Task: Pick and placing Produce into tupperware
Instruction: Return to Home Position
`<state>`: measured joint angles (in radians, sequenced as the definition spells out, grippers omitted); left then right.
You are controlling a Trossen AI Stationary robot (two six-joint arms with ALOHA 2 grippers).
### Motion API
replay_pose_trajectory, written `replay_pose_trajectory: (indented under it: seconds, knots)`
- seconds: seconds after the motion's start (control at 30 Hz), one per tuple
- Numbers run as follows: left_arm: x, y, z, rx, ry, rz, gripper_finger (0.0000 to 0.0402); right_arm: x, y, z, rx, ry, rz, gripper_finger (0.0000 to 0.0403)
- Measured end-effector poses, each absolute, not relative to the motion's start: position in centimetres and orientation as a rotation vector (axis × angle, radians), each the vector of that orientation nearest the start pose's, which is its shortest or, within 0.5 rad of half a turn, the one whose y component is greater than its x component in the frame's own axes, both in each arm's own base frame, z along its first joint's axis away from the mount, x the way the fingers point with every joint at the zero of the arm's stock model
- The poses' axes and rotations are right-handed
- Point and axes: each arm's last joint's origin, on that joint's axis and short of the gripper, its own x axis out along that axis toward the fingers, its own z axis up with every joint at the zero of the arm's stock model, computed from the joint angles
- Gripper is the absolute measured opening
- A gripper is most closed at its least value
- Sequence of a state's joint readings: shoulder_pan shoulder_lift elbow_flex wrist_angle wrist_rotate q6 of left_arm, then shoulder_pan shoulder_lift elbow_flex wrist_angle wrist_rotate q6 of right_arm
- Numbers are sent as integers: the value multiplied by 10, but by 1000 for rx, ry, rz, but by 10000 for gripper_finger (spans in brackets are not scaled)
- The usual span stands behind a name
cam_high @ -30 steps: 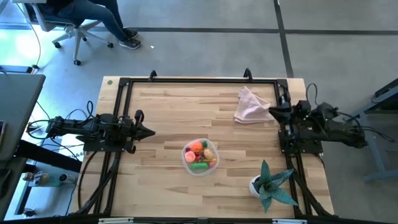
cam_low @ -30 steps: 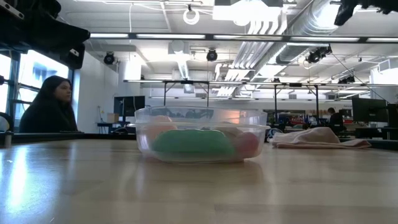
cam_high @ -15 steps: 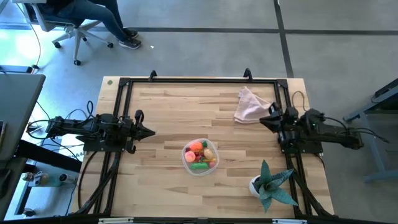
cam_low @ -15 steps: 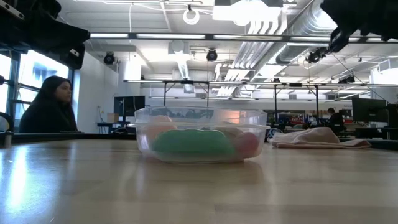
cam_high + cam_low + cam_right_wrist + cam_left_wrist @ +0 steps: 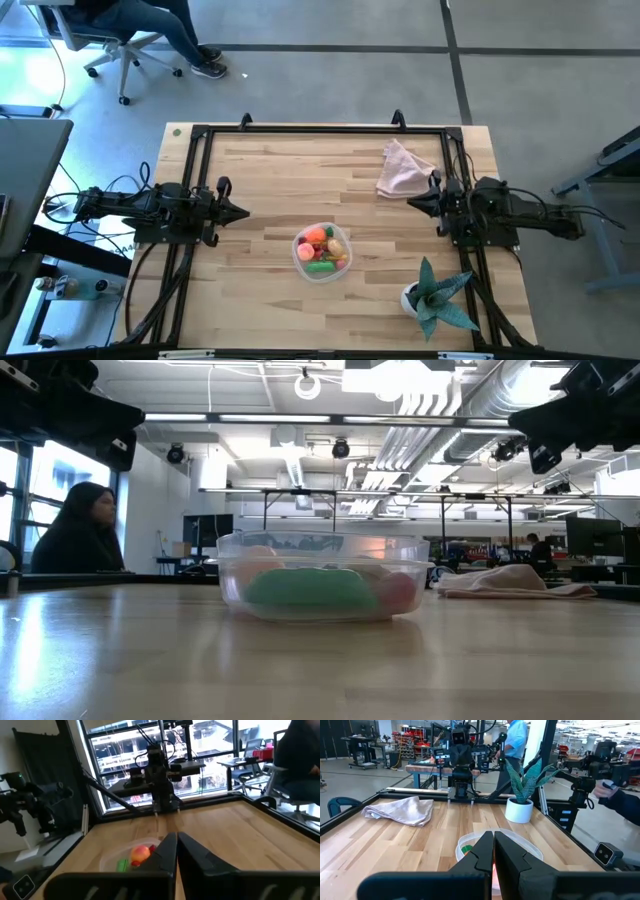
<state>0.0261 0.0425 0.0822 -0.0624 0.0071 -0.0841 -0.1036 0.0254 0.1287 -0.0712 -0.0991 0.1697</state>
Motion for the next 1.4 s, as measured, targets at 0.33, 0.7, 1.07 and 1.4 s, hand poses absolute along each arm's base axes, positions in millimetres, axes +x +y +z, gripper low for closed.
replay_pose_trajectory:
  seconds: [0.33, 0.7, 1.07, 1.4]
  knots:
    - [95, 2, 182, -84, 22, 20, 5, 97, -7, 175, 175, -17, -9, 1]
    - [95, 2, 182, -84, 22, 20, 5, 97, -7, 169, 66, 33, 4, 0]
    - [95, 2, 182, -84, 22, 20, 5, 97, -8, 169, -79, 41, -30, 0]
    - [95, 2, 182, -84, 22, 20, 5, 97, -8, 168, 128, 38, -42, 0]
